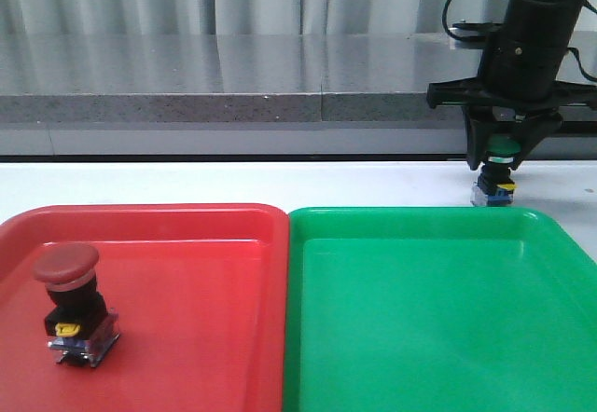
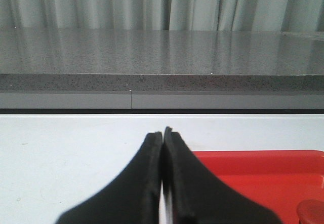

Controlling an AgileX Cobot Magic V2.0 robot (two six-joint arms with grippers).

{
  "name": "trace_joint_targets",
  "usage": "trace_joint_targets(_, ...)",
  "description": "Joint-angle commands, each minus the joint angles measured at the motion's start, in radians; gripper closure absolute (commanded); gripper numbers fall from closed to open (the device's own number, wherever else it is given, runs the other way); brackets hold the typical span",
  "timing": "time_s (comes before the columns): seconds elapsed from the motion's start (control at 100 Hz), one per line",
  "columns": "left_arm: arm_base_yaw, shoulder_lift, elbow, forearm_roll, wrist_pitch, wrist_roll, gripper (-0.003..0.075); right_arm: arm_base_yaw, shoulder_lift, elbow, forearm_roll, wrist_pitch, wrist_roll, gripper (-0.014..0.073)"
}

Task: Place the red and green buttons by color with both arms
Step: 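Carry the green button into the green tray and set it down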

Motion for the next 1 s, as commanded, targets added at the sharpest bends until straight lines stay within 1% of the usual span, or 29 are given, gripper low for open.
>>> trace_joint_targets(0.0,0.002,-0.032,0.012,-0.008,-0.071,-0.001,0.0741,0.006,-0.102,-0.032,-0.015,-0.011,0.01,0.0314)
trace_joint_targets(0.08,0.002,-0.032,0.012,-0.008,-0.071,-0.001,0.0741,0.022,-0.149,-0.032,-0.036,-0.013,0.032,0.0314)
trace_joint_targets(0.23,0.002,-0.032,0.012,-0.008,-0.071,-0.001,0.0741,0.086,-0.266,0.009,-0.106,-0.002,0.146,0.0314)
trace_joint_targets(0.34,0.002,-0.032,0.012,-0.008,-0.071,-0.001,0.0741,0.169,-0.347,0.108,-0.15,-0.014,0.233,0.0314)
trace_joint_targets(0.46,0.002,-0.032,0.012,-0.008,-0.071,-0.001,0.0741,0.25,-0.41,0.213,-0.155,-0.061,0.315,0.0314)
trace_joint_targets(0.51,0.002,-0.032,0.012,-0.008,-0.071,-0.001,0.0741,0.3,-0.437,0.27,-0.155,-0.087,0.349,0.0314)
trace_joint_targets(0.58,0.002,-0.032,0.012,-0.008,-0.071,-0.001,0.0741,0.343,-0.454,0.337,-0.155,-0.111,0.379,0.0314)
trace_joint_targets(0.64,0.002,-0.032,0.012,-0.008,-0.071,-0.001,0.0741,0.393,-0.46,0.389,-0.184,-0.145,0.391,0.0314)
trace_joint_targets(0.68,0.002,-0.032,0.012,-0.008,-0.071,-0.001,0.0741,0.425,-0.46,0.423,-0.207,-0.161,0.423,0.0314)
trace_joint_targets(0.77,0.002,-0.032,0.012,-0.008,-0.071,-0.001,0.0741,0.486,-0.459,0.492,-0.214,-0.201,0.508,0.0314)
trace_joint_targets(0.89,0.002,-0.032,0.012,-0.008,-0.071,-0.001,0.0741,0.535,-0.459,0.559,-0.215,-0.247,0.573,0.0314)
trace_joint_targets(0.99,0.002,-0.032,0.012,-0.008,-0.071,-0.001,0.0741,0.543,-0.458,0.595,-0.215,-0.266,0.604,0.0314)
